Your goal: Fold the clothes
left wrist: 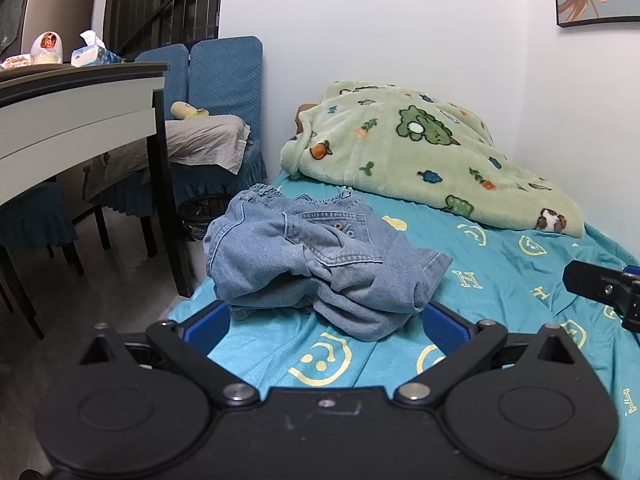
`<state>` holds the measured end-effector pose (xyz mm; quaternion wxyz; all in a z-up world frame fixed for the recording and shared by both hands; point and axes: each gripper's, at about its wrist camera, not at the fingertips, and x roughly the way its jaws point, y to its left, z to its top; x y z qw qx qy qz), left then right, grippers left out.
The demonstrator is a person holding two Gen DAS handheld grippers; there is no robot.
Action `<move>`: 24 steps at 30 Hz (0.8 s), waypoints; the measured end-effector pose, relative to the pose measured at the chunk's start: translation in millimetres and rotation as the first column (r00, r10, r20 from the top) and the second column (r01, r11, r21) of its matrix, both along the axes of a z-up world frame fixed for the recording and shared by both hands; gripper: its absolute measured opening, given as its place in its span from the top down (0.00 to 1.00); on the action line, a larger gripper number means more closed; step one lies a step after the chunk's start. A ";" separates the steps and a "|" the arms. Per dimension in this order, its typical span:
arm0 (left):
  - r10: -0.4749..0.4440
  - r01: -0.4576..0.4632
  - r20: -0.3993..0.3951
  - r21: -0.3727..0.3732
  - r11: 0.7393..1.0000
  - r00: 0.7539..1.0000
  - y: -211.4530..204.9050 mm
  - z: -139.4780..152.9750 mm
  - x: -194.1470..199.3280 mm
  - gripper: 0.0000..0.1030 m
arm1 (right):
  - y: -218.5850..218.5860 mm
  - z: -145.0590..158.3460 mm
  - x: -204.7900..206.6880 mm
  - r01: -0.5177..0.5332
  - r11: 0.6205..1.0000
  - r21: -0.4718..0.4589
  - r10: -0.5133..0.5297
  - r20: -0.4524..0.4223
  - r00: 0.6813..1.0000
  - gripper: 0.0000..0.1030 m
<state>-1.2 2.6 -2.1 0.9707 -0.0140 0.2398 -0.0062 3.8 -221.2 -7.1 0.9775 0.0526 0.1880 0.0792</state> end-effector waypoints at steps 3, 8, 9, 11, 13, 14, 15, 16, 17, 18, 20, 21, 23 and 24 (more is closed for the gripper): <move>0.002 -0.002 -0.002 -0.002 1.000 1.000 0.3 -0.7 0.6 0.00 | -0.3 -0.1 -0.2 0.003 1.000 0.005 -0.003 -0.001 1.000 0.00; 0.007 -0.007 -0.002 -0.005 1.000 1.000 0.3 -0.3 0.9 0.00 | -0.8 -0.5 0.6 -0.002 1.000 0.009 0.002 -0.007 1.000 0.00; 0.010 -0.010 -0.002 -0.006 1.000 1.000 0.9 -0.3 0.8 0.00 | -1.0 -0.6 0.9 -0.003 1.000 0.010 0.004 -0.009 1.000 0.00; 0.008 -0.008 -0.003 -0.008 1.000 1.000 0.9 -0.2 0.9 0.00 | -1.6 -0.5 1.7 -0.003 1.000 0.011 0.003 -0.011 1.000 0.00; 0.007 -0.007 -0.004 -0.009 1.000 1.000 0.9 -0.1 1.0 0.00 | -1.8 -0.5 1.7 -0.001 1.000 0.010 0.001 -0.011 1.000 0.00; 0.006 -0.006 -0.005 -0.009 1.000 1.000 0.9 -0.1 1.0 0.00 | -2.0 -0.4 1.6 -0.001 1.000 0.010 0.001 -0.010 1.000 0.00; 0.006 -0.006 -0.006 -0.010 1.000 1.000 0.9 0.0 1.1 0.00 | -2.1 -0.4 1.4 0.000 1.000 0.010 0.000 -0.009 1.000 0.00; 0.005 -0.005 -0.006 -0.010 1.000 1.000 0.9 0.0 1.1 0.00 | -2.2 -0.3 1.3 0.000 1.000 0.010 0.000 -0.009 1.000 0.00; 0.004 -0.004 -0.007 -0.011 1.000 1.000 0.9 0.1 1.1 0.00 | -2.3 -0.3 1.2 0.001 1.000 0.009 -0.001 -0.008 1.000 0.00; 0.004 -0.004 -0.008 -0.011 1.000 1.000 0.9 0.1 1.2 0.00 | -2.4 -0.2 1.2 0.001 1.000 0.009 -0.001 -0.008 1.000 0.00; 0.004 -0.004 -0.007 -0.012 1.000 1.000 1.3 -0.1 1.0 0.00 | -2.1 -0.1 1.4 0.002 1.000 0.009 -0.001 -0.009 1.000 0.00; 0.004 -0.004 -0.008 -0.014 1.000 1.000 1.7 -0.1 1.0 0.00 | -2.3 -0.1 1.4 0.002 1.000 0.009 -0.002 -0.009 1.000 0.00; 0.004 -0.004 -0.011 -0.019 1.000 1.000 2.5 0.0 1.2 0.00 | -1.6 -0.3 1.3 0.003 1.000 0.007 -0.003 -0.009 1.000 0.00; 0.003 -0.004 -0.012 -0.021 1.000 1.000 2.8 0.0 1.2 0.00 | -1.3 -0.5 1.5 0.003 1.000 0.006 -0.003 -0.010 1.000 0.00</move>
